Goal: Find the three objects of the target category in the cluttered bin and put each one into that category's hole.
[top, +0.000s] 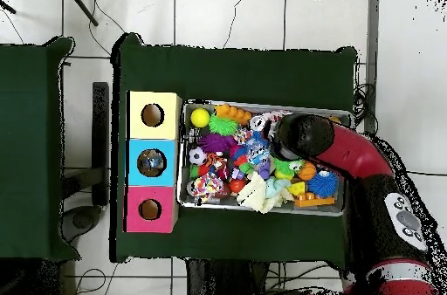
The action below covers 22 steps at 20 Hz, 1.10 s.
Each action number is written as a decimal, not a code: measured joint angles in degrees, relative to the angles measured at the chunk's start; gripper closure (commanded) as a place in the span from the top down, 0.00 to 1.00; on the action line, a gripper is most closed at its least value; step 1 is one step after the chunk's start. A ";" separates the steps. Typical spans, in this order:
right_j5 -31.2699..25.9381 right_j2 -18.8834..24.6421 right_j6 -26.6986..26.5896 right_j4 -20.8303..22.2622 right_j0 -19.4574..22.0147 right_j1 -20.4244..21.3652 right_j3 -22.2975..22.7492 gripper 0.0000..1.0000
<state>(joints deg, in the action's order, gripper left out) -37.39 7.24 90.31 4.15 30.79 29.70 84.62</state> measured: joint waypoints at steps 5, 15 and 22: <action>-0.01 4.60 0.00 0.01 0.32 1.43 1.48 1.00; -0.13 11.71 0.00 0.02 3.60 0.97 3.39 1.00; -2.91 14.85 0.00 1.88 6.85 -0.35 3.53 1.00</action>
<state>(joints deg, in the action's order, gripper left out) -40.30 22.09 90.31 6.03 37.64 29.35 88.16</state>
